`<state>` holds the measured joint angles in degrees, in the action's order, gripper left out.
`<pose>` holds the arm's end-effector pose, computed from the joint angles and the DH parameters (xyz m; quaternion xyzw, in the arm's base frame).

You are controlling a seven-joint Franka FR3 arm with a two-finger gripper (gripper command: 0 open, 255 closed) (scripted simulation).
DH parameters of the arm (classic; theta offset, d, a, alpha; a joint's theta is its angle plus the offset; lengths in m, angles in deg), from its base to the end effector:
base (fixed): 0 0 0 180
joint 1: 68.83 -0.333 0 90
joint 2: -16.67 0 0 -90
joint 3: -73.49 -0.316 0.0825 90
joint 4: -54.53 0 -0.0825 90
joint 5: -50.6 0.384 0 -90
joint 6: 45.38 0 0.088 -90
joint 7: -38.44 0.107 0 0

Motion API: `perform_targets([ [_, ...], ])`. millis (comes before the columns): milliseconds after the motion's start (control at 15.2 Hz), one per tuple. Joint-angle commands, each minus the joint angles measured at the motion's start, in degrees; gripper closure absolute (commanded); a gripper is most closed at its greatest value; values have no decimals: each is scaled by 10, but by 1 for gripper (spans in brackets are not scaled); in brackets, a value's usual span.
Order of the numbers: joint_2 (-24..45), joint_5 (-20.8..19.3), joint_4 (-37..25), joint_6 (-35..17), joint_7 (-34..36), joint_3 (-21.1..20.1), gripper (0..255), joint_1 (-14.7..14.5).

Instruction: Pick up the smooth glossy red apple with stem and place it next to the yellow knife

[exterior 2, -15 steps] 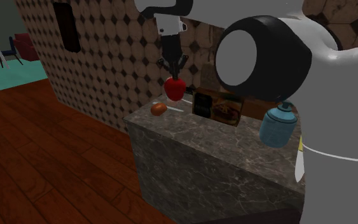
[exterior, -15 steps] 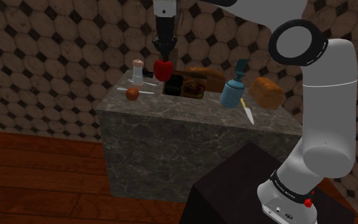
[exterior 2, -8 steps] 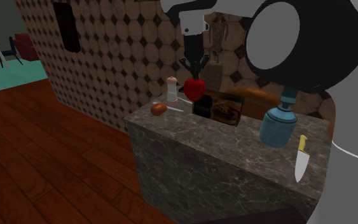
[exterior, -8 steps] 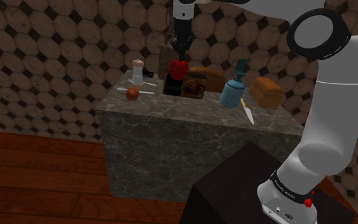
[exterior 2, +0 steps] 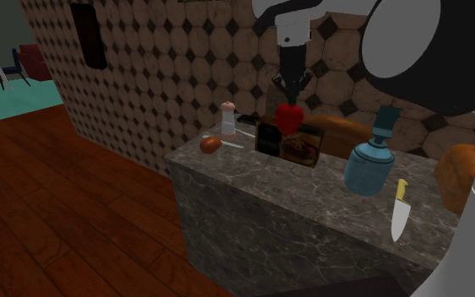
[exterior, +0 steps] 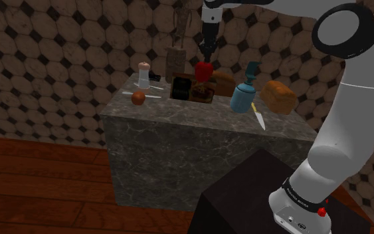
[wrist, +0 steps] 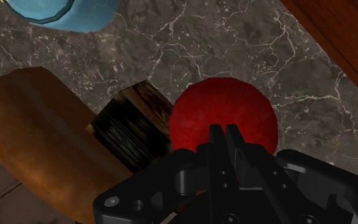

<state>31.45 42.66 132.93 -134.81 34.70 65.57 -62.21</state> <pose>0.6290 -0.0117 0.5679 0.9972 0.0437 -0.0326 0.0509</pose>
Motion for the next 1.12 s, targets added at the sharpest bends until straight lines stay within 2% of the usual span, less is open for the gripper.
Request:
perform_targets([
  [0,-10,2,13,-6,-26,9,255,17],
  [528,-14,6,19,-21,-127,48,255,81],
  [1056,22,12,-30,-19,-226,84,255,144],
])
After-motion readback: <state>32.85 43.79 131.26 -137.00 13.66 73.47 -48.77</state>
